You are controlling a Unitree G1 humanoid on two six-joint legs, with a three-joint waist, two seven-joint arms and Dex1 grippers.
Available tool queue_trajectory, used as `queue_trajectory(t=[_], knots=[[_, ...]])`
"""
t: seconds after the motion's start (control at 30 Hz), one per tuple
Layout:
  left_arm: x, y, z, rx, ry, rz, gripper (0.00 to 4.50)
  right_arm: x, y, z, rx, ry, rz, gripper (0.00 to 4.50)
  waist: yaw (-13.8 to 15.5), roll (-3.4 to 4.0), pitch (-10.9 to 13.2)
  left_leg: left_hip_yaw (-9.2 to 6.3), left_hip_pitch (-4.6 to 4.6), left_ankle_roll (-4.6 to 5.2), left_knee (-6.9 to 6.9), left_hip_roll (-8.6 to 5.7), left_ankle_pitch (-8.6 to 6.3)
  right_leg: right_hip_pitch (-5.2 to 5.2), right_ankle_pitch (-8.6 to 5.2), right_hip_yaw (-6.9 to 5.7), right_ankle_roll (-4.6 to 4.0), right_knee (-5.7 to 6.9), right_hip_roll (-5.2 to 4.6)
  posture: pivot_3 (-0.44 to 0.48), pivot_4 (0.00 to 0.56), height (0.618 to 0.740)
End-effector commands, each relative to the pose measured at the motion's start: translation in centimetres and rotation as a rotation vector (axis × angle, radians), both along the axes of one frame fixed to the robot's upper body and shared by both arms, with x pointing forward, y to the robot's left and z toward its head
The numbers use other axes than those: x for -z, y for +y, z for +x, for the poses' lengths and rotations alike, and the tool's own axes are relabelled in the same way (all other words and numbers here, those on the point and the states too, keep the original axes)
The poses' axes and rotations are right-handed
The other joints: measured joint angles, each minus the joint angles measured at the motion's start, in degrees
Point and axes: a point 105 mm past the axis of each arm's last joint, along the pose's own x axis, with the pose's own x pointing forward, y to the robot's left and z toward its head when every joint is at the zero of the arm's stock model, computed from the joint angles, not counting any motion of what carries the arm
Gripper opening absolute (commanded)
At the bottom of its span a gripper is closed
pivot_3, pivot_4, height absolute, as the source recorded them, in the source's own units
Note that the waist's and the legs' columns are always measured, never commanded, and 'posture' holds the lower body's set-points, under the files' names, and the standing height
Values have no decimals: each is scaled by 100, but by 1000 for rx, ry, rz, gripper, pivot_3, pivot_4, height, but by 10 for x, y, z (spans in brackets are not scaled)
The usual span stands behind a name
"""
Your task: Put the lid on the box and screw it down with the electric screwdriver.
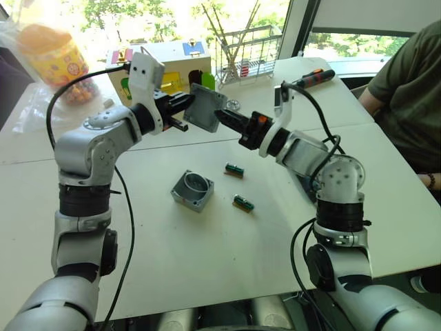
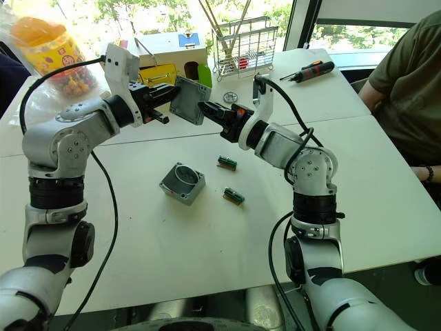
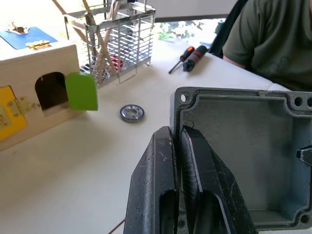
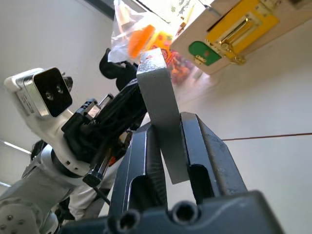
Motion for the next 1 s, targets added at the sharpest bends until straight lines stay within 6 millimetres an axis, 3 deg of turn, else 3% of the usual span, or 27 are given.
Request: queue_trajectory(t=[0.03, 0.3, 0.4, 0.5, 0.63, 0.8, 0.93, 1.0], knots=[[-17, -3, -6, 23, -55, -18, 0, -17, 8, -10, -41, -75, 30, 122, -8, 0, 0, 0, 0, 0, 0, 0, 0, 0, 0, 0, 0, 0, 0, 0, 150, 740], [-16, -1, -8, 40, -50, -18, 0, -17, 10, -10, -43, -100, 19, 122, -28, 0, 0, 0, 0, 0, 0, 0, 0, 0, 0, 0, 0, 1, 0, 0, 150, 740], [-17, -5, -17, 103, -52, -23, 940, -18, 11, -10, -39, -107, 24, 122, -33, 0, 0, -1, 0, 0, -1, 0, 0, -1, 0, 0, 0, 1, 0, 0, 150, 740], [-22, -5, -25, 146, -56, -47, 2234, -18, 11, -10, -39, -113, 25, 122, -39, 0, 0, 0, 0, 0, -2, 0, 0, -2, 0, 0, 0, 1, 0, 0, 150, 740], [-30, 4, -36, 186, -40, -88, 4360, -19, 11, -10, -39, -122, 24, 122, -40, 0, 0, -1, 0, 0, -2, 0, 0, -2, 0, 0, 0, 1, 0, 0, 150, 740], [-36, 20, -54, 252, -5, -125, 4445, -19, 10, -8, -21, -140, 2, 122, -50, 0, 0, 0, 0, 0, -5, 3, 0, -9, 0, 0, 0, 7, -1, 0, 150, 740], [-36, 79, -44, 91, 11, -178, 4445, -14, 2, -2, 91, -300, -158, 122, -50, 1, 0, 1, 0, 0, -3, 1, 0, -9, 0, 0, 0, 9, 1, 0, 150, 740], [-36, 87, -45, 83, 2, -174, 4445, -6, 4, -7, 97, -416, -268, 122, -39, 0, 0, 1, 0, 0, -3, 0, 0, -15, 0, 1, 0, 18, 2, 0, 150, 740]])
